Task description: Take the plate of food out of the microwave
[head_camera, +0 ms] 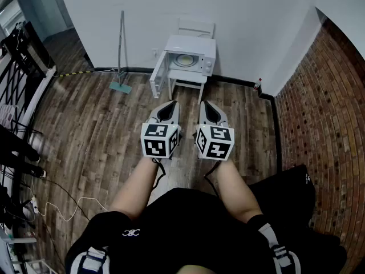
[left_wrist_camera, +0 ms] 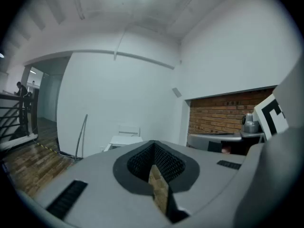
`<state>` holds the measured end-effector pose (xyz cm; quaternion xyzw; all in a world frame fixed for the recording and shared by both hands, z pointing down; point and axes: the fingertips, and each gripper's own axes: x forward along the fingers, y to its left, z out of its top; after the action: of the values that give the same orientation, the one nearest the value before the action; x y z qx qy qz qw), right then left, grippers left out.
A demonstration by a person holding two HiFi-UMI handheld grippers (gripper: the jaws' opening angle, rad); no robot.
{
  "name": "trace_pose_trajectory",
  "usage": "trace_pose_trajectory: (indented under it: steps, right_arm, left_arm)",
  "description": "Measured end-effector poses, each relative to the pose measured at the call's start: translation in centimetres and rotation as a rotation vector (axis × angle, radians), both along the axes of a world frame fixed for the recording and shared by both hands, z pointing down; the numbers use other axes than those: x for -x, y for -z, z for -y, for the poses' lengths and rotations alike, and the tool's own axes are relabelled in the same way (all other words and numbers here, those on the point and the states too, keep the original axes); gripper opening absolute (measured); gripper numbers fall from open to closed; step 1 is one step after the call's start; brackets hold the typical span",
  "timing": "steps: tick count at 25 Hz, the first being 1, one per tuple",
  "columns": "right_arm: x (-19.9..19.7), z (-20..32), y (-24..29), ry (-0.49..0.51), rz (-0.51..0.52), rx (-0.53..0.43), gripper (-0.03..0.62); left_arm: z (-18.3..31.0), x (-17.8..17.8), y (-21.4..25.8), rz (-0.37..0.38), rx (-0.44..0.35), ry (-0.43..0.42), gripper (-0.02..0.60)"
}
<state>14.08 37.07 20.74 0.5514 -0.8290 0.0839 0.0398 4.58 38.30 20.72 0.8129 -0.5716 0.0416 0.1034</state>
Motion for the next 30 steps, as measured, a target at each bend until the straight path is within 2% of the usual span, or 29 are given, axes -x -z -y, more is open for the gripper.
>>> trace_pose_trajectory:
  steps: [8, 13, 19, 24, 30]
  right_arm:
    - [-2.1, 0.6, -0.9, 0.025, 0.008, 0.017, 0.006]
    - [-2.5, 0.8, -1.2, 0.031, 0.009, 0.017, 0.006]
    - [-4.0, 1.8, -3.0, 0.007, 0.010, 0.053, 0.006]
    - [-4.0, 4.5, -3.8, 0.001, -0.008, 0.064, 0.006]
    - [-2.9, 10.7, -4.4, -0.002, -0.055, 0.057, 0.006]
  left_arm:
    - [0.7, -2.6, -0.2, 0.003, 0.013, 0.013, -0.002]
    - [1.1, -2.6, -0.2, -0.015, 0.023, 0.033, -0.002]
    - [2.5, -3.5, -1.5, -0.017, 0.054, 0.016, -0.002]
    - [5.3, -3.6, -2.7, -0.027, 0.068, 0.000, -0.002]
    - [11.9, -3.1, -3.1, -0.048, 0.052, -0.027, -0.002]
